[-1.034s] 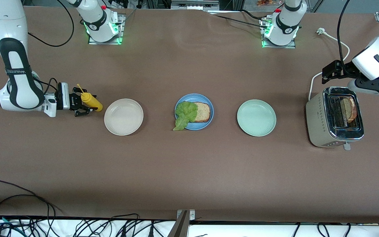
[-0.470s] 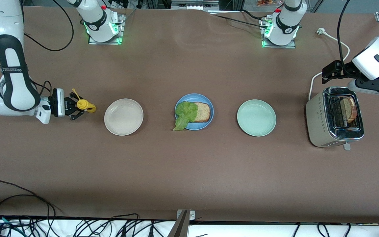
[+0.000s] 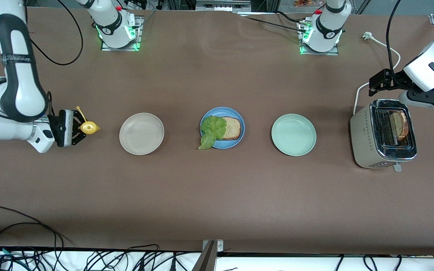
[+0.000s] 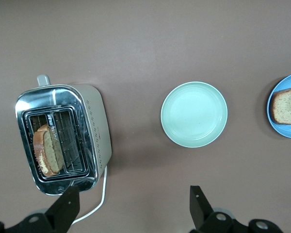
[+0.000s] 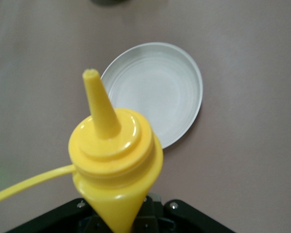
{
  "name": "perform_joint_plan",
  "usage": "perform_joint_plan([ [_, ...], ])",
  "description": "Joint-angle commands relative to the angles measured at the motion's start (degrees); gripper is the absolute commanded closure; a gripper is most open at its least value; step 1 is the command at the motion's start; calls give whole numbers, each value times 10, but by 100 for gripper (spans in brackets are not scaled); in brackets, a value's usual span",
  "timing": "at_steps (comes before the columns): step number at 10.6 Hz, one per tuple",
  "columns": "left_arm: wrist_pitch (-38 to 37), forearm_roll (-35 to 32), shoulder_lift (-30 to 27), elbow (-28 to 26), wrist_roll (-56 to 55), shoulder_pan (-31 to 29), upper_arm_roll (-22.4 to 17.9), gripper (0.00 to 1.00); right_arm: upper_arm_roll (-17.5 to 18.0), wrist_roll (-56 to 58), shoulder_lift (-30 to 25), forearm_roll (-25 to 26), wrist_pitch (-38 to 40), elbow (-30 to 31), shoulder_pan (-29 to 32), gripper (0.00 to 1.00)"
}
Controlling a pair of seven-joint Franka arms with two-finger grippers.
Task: Make sandwich in blue plate with both arms
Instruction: 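Carry the mustard bottle over the blue plate, tilting its nozzle down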
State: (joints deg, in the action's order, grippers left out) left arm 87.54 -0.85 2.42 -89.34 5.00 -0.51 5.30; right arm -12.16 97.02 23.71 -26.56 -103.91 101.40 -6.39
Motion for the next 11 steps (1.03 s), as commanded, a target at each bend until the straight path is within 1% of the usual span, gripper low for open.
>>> perform_joint_plan([
  [1, 1, 9, -1, 5, 15, -1, -3, 0, 24, -151, 5, 107, 10, -69, -58, 95],
  [3, 1, 8, -1, 5, 15, 0, -3, 0, 23, -220, 19, 150, 12, -107, -120, 95],
  [5, 1, 8, -1, 5, 15, 0, -3, 0, 25, -292, 41, 226, 14, -150, -176, 94],
  [7, 1, 8, -1, 5, 15, 0, -3, 0, 25, -340, 56, 254, 13, -154, -215, 94],
  [8, 1, 8, -1, 5, 15, 0, -3, 0, 26, -364, 63, 278, 13, -160, -230, 94],
  [10, 1, 8, -1, 5, 15, 0, -3, 0, 25, -398, 75, 335, 13, -165, -279, 94],
  [11, 1, 8, -1, 5, 15, 0, -3, 0, 26, -410, 90, 364, 13, -174, -297, 92],
])
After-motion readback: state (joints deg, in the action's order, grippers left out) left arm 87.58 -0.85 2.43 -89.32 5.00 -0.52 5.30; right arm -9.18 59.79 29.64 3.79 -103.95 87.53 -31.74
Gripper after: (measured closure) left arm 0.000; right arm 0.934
